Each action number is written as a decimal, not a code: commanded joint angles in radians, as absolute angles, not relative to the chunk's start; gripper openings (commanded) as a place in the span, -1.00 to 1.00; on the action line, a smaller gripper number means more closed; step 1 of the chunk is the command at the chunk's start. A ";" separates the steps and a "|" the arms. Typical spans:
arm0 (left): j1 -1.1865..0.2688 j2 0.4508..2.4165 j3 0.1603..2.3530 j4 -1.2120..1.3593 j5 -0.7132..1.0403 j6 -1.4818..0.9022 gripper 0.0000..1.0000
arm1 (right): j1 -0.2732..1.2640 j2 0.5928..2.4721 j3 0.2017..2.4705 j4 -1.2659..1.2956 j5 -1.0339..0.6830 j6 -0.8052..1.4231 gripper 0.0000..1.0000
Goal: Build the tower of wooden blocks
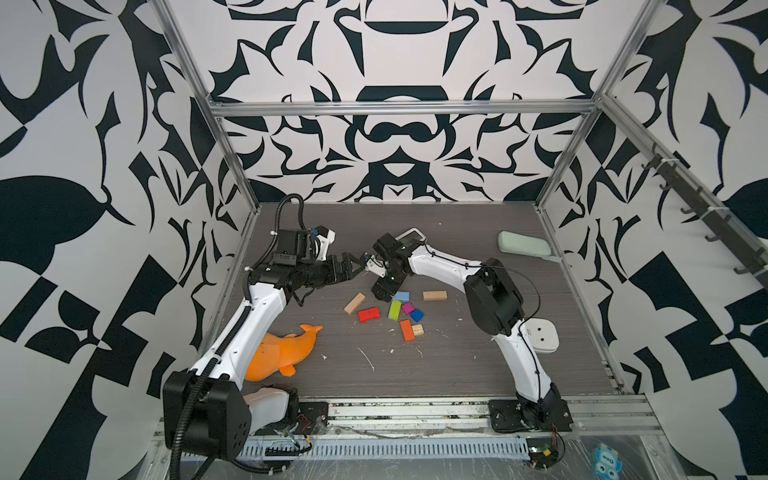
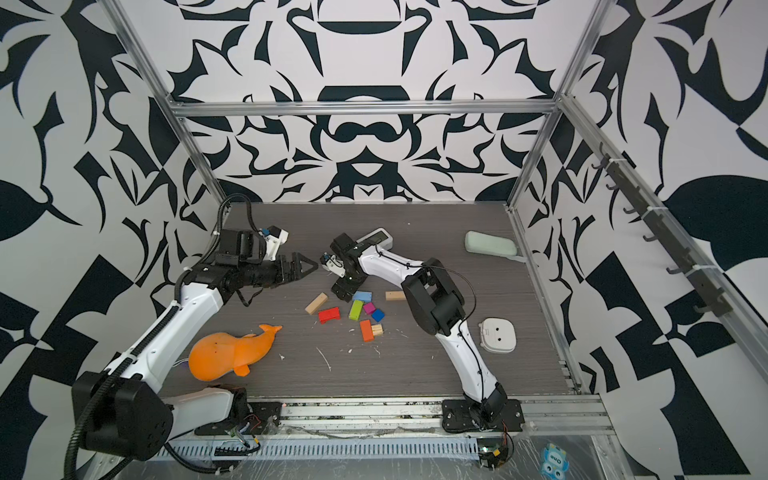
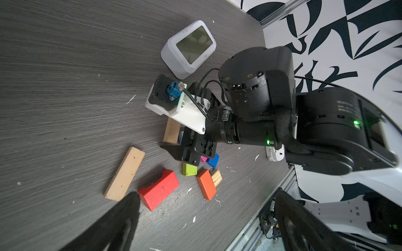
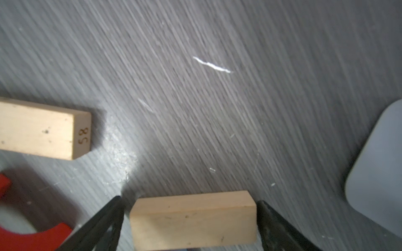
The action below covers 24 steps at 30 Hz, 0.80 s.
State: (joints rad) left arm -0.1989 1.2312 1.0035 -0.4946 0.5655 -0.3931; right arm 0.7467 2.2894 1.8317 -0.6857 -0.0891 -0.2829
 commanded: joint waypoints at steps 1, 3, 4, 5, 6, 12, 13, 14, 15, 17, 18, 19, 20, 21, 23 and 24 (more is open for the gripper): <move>-0.201 1.210 1.012 -0.511 0.569 -0.390 0.99 | 0.750 2.276 1.847 -0.734 -0.058 -0.313 0.83; -0.201 1.211 1.012 -0.511 0.571 -0.390 0.99 | 0.750 2.278 1.844 -0.735 -0.057 -0.315 0.81; -0.201 1.211 1.012 -0.511 0.571 -0.390 0.99 | 0.750 2.279 1.845 -0.735 -0.055 -0.314 0.80; -0.201 1.210 1.011 -0.512 0.572 -0.390 0.99 | 0.750 2.281 1.844 -0.736 -0.051 -0.315 0.79; -0.201 1.211 1.011 -0.511 0.573 -0.388 0.99 | 0.750 2.281 1.845 -0.739 -0.045 -0.315 0.79; -0.200 1.211 1.011 -0.512 0.573 -0.388 0.99 | 0.750 2.272 1.831 -0.729 -0.034 -0.303 0.70; -0.201 1.210 1.012 -0.512 0.572 -0.388 0.99 | 0.750 2.272 1.832 -0.726 -0.034 -0.291 0.67; -0.201 1.211 1.012 -0.512 0.572 -0.388 0.99 | 0.750 2.272 1.832 -0.728 -0.034 -0.282 0.64; -0.201 1.210 1.011 -0.512 0.573 -0.388 0.99 | 0.750 2.270 1.831 -0.726 -0.034 -0.273 0.59; -0.201 1.211 1.011 -0.511 0.573 -0.388 0.99 | 0.750 2.260 1.815 -0.709 -0.032 -0.248 0.53; -0.201 1.210 1.012 -0.512 0.573 -0.388 0.99 | 0.750 2.252 1.804 -0.695 -0.032 -0.233 0.51; -0.201 1.212 1.012 -0.511 0.573 -0.388 0.99 | 0.750 2.246 1.797 -0.683 -0.030 -0.220 0.50; -0.201 1.213 1.012 -0.511 0.573 -0.388 0.99 | 0.750 2.238 1.788 -0.674 -0.032 -0.204 0.49; -0.201 1.214 1.013 -0.511 0.573 -0.388 0.99 | 0.750 2.229 1.775 -0.661 -0.032 -0.191 0.46; -0.201 1.215 1.013 -0.511 0.573 -0.389 0.99 | 0.750 2.207 1.753 -0.626 -0.034 -0.152 0.44; -0.201 1.215 1.013 -0.512 0.573 -0.389 0.99 | 0.750 2.200 1.746 -0.617 -0.032 -0.136 0.44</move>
